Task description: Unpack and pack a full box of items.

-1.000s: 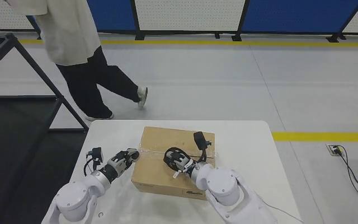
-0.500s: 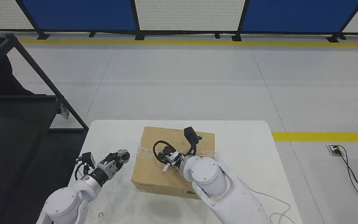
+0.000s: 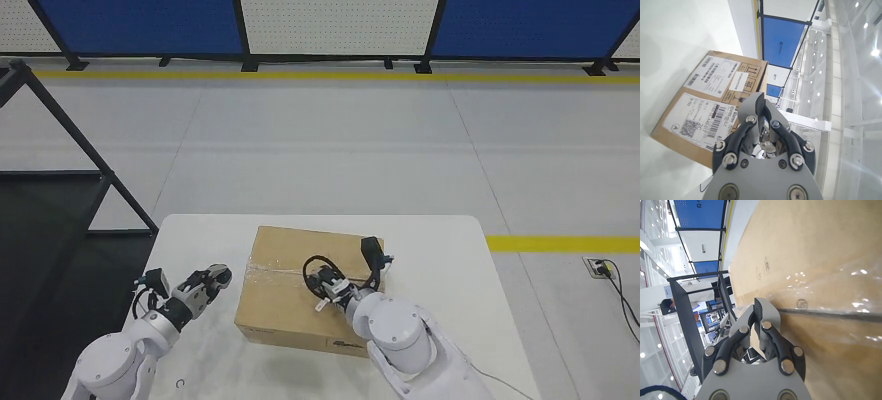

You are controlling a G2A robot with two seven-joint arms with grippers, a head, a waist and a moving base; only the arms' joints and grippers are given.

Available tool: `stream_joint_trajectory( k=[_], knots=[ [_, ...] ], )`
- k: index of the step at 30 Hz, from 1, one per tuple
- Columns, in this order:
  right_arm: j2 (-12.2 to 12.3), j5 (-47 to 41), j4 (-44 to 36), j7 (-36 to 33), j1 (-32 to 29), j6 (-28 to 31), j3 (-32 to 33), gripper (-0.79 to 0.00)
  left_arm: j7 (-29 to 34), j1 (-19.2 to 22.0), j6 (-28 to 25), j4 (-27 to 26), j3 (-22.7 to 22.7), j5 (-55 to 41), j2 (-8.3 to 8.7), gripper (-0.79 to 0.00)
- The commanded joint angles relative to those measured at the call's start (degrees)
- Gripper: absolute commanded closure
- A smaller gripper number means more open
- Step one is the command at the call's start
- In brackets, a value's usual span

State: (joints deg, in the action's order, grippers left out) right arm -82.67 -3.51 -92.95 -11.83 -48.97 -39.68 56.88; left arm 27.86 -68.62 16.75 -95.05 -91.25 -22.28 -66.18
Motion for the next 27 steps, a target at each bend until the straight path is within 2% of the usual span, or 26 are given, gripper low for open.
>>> stream_joint_trajectory(
  k=[1,9,14,15,16,17,18,19,22,25,26,27],
  knots=[
    [0.18,0.11,-0.98,0.18,-1.04,-0.13,1.09,0.0,-0.07,-0.02,-0.09,-0.08,0.03,-0.01,0.03,0.0],
    [1.09,0.83,-6.16,0.9,-6.02,0.05,6.2,0.0,-0.56,-0.92,-1.07,-0.24,-0.93,-1.11,0.19,0.0],
    [1.72,0.66,-11.23,1.0,-10.39,3.16,9.86,0.0,-1.34,-2.02,-4.35,-0.89,-2.63,-4.44,0.12,0.0],
    [1.84,0.7,-12.25,1.12,-11.36,4.13,10.6,0.0,-1.63,-2.35,-5.24,-1.1,-3.07,-5.54,0.07,-0.117],
    [1.95,0.66,-13.23,1.34,-12.29,5.02,11.36,-0.009,-1.7,-2.65,-6.01,-1.32,-3.5,-6.77,0.02,-0.376],
    [2.04,0.45,-14.2,1.49,-13.18,5.92,12.07,-0.277,-1.59,-2.88,-6.96,-1.44,-3.92,-7.87,-0.01,-0.782],
    [2.13,0.01,-15.09,1.41,-14.03,6.85,12.84,-0.443,-1.22,-3.1,-8.07,-1.55,-4.36,-9.2,-0.05,-0.785],
    [2.21,-0.47,-15.91,1.33,-14.81,7.74,13.67,-0.785,-1.2,-3.34,-9.05,-1.57,-4.93,-10.68,-0.1,-0.785],
    [2.41,-1.89,-18.28,1.1,-17.12,10.97,15.66,-0.785,0.61,-4.14,-11.2,-1.79,-6.24,-14.93,-0.18,-0.785],
    [2.59,-2.87,-19.39,-0.61,-18.66,13.77,16.42,-0.785,0.82,-4.23,-11.4,-1.81,-6.39,-15.25,-0.18,-0.785],
    [2.55,-2.75,-19.27,-0.2,-18.41,13.23,16.33,-0.383,0.89,-4.26,-11.48,-1.81,-6.44,-15.44,-0.19,-0.463],
    [2.58,-2.89,-19.42,-0.55,-18.66,13.77,16.43,-0.442,0.89,-4.25,-11.47,-1.81,-6.43,-15.39,-0.18,-0.511]
  ],
)
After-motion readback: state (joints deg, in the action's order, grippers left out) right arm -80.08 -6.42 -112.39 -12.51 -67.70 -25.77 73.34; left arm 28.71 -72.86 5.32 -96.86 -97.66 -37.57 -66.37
